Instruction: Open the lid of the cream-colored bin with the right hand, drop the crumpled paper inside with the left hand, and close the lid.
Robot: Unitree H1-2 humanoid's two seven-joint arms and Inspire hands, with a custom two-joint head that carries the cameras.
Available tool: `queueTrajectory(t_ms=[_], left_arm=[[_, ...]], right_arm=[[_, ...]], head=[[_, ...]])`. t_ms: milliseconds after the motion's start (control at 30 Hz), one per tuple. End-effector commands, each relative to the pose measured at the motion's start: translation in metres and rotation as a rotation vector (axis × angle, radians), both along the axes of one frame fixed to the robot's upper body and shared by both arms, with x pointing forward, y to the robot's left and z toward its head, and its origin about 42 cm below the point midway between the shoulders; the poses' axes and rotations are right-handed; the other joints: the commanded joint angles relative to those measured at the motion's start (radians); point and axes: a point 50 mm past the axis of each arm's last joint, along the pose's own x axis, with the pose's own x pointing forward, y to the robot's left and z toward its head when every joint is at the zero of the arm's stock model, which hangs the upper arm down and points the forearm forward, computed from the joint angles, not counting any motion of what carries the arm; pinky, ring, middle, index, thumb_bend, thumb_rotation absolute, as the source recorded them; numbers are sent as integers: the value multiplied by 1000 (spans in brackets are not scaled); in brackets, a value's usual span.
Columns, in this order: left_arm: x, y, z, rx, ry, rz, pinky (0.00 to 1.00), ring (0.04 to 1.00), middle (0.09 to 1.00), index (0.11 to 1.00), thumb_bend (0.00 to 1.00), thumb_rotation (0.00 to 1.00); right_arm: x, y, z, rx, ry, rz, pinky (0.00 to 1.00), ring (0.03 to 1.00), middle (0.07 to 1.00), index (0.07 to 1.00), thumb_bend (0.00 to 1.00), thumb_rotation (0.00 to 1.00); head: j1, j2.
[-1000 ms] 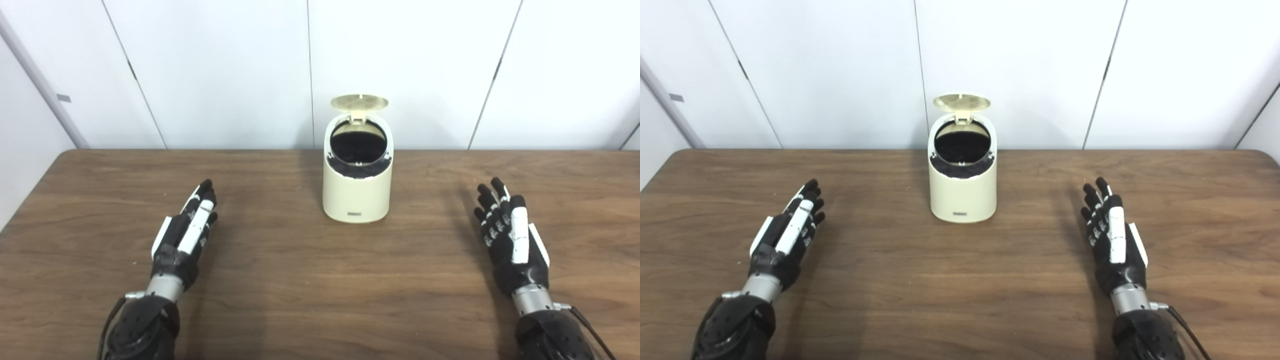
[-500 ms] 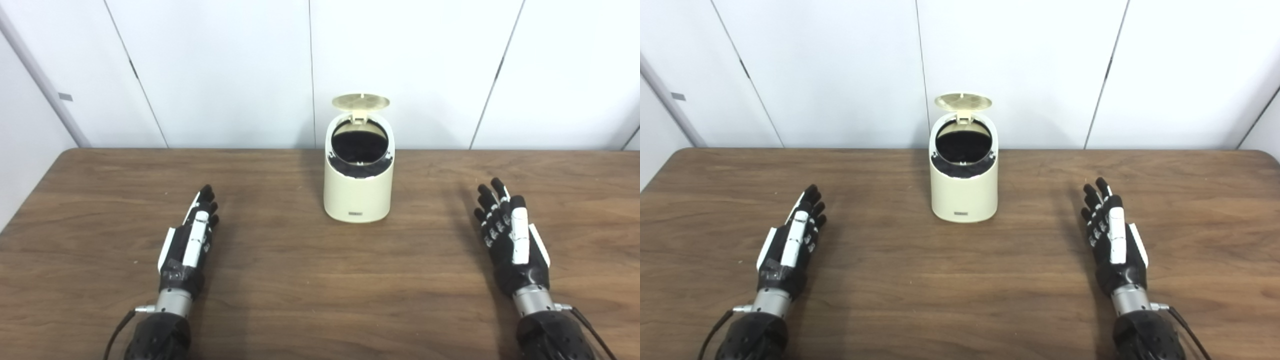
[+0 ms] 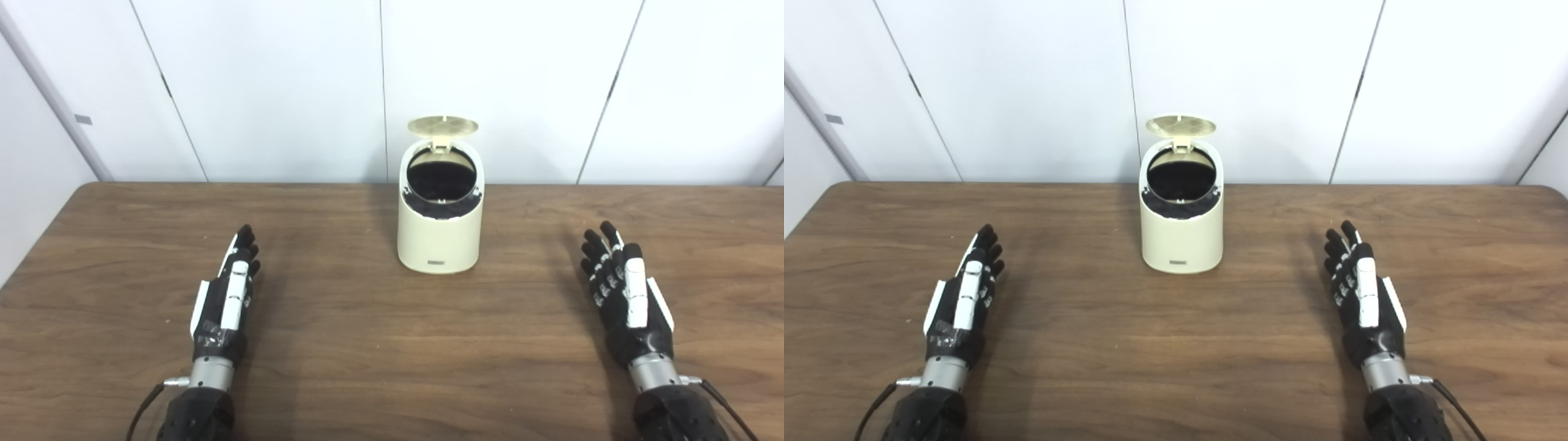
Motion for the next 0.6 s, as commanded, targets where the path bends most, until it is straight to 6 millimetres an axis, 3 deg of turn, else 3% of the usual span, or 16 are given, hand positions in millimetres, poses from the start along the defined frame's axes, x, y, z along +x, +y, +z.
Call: queueTrajectory(t_ms=[0,267,567], left_arm=[[-8,6,-11,-8,20,16,1000,1000,1000,1000,453,854],[-7,8,-11,-9,36,34,1000,1000,1000,1000,434,834],[-7,8,-12,-9,60,25,1000,1000,1000,1000,409,832]], right_arm=[[-6,4,-6,8,20,-15,981,968,963,980,507,1000],[4,9,17,-68,-56,-19,970,951,950,946,561,987],[26,9,52,-270,-142,-21,927,931,928,918,547,960]], head=[[-8,0],[-56,-22],[-78,-45]])
